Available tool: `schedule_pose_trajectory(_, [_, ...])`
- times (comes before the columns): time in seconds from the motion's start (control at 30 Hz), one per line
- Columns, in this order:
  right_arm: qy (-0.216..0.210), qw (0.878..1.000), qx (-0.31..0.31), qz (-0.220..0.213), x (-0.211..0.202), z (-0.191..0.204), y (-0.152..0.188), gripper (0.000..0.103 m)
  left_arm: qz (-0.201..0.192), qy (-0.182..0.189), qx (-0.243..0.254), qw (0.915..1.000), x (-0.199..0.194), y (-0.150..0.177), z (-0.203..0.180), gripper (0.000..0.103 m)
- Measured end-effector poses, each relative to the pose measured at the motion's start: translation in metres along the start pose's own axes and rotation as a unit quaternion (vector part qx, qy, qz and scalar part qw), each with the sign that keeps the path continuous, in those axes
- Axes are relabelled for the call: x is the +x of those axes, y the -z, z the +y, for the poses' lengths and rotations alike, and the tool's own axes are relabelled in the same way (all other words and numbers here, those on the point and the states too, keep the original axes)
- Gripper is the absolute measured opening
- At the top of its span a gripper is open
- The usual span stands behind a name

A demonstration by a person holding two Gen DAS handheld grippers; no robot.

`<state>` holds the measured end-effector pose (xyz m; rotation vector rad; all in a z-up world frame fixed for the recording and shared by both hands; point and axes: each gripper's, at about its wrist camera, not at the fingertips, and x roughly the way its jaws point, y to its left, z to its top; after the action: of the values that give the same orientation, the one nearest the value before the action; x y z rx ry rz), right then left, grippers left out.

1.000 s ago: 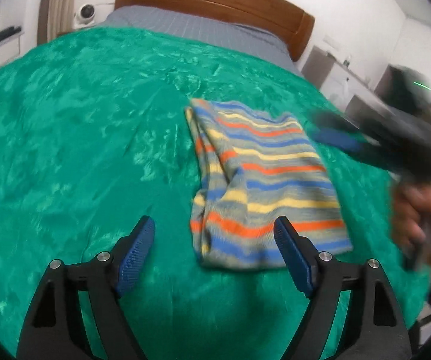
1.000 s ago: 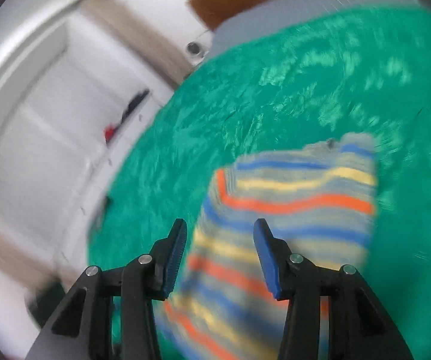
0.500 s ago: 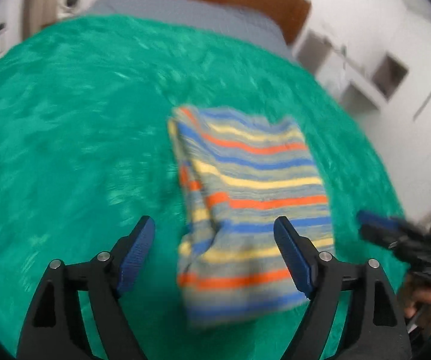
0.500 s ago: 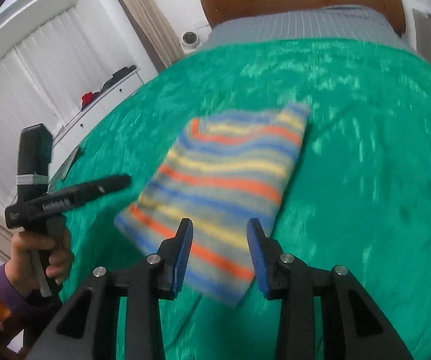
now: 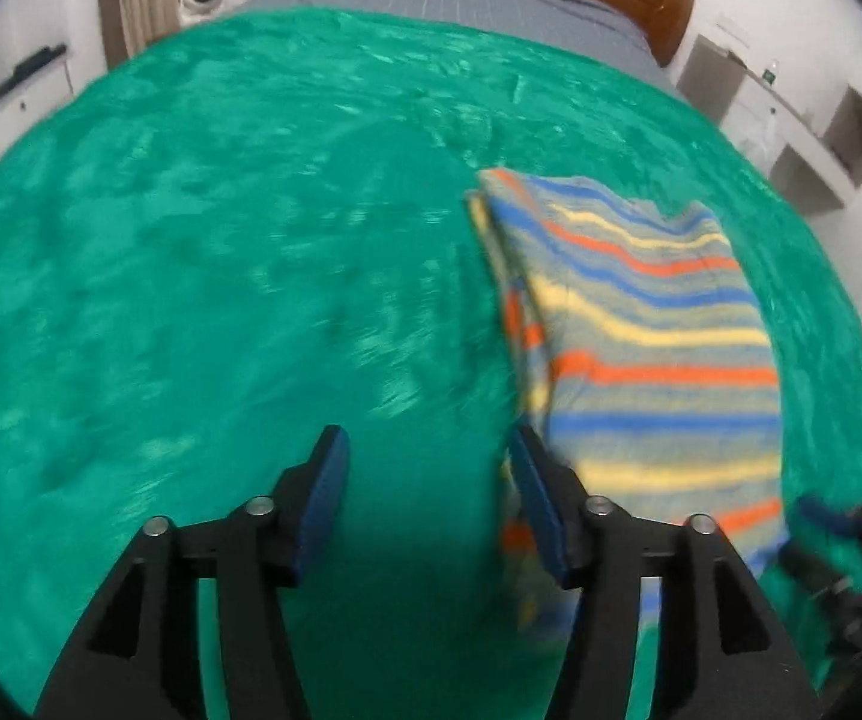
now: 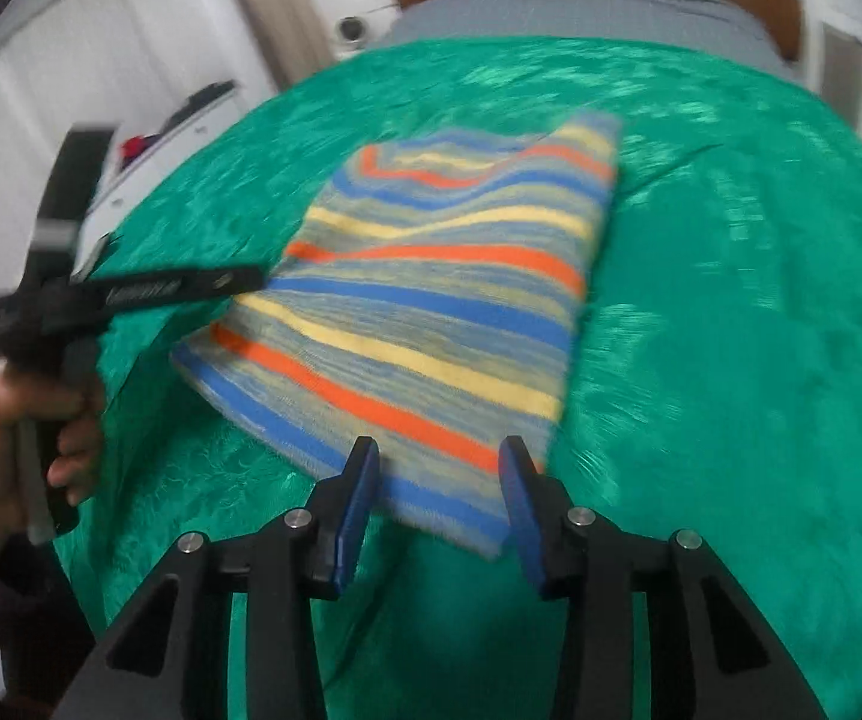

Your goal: Fold small clothes

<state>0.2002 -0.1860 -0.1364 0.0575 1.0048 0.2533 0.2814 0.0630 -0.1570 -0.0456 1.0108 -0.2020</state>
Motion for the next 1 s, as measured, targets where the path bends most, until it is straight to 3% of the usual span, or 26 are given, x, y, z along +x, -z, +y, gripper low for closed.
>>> schedule_pose_trajectory(0.07, [0.038,0.999,-0.006,-0.012,-0.019,0.008,0.003,0.078,-0.009,-0.009,0.011,0.9999,-0.017,0.009,0.003,0.090])
schedule_pose_trajectory(0.13, [0.079,0.996,-0.011,-0.032,-0.041,0.018,0.009,0.085,-0.025,-0.025,0.028,0.9990,-0.032,0.019,0.002,0.096])
schedule_pose_trajectory(0.3, [0.132,0.990,-0.020,-0.039,-0.071,0.031,0.020,0.085,-0.045,-0.044,0.063,0.9960,-0.063,0.047,-0.011,0.099])
schedule_pose_trajectory(0.5, [0.160,0.986,-0.021,-0.032,-0.086,0.038,0.036,0.085,-0.092,-0.084,0.085,0.9885,-0.094,0.070,-0.027,0.102])
schedule_pose_trajectory(0.6, [0.173,0.984,-0.028,-0.033,-0.090,0.043,0.038,0.085,-0.115,-0.131,0.100,0.9796,-0.102,0.076,-0.033,0.102])
schedule_pose_trajectory(0.7, [0.179,0.982,-0.035,-0.038,-0.097,0.046,0.039,0.085,-0.126,-0.204,0.108,0.9648,-0.104,0.081,-0.040,0.102])
schedule_pose_trajectory(0.73, [0.178,0.983,-0.035,-0.040,-0.099,0.047,0.039,0.085,-0.127,-0.209,0.107,0.9637,-0.104,0.082,-0.040,0.102])
schedule_pose_trajectory(0.83, [0.161,0.985,-0.030,-0.056,-0.108,0.046,0.043,0.085,-0.111,-0.164,0.095,0.9757,-0.106,0.084,-0.036,0.102])
schedule_pose_trajectory(1.0, [0.132,0.988,-0.024,-0.077,-0.116,0.038,0.072,0.089,-0.102,-0.149,0.089,0.9794,-0.103,0.094,-0.033,0.102])
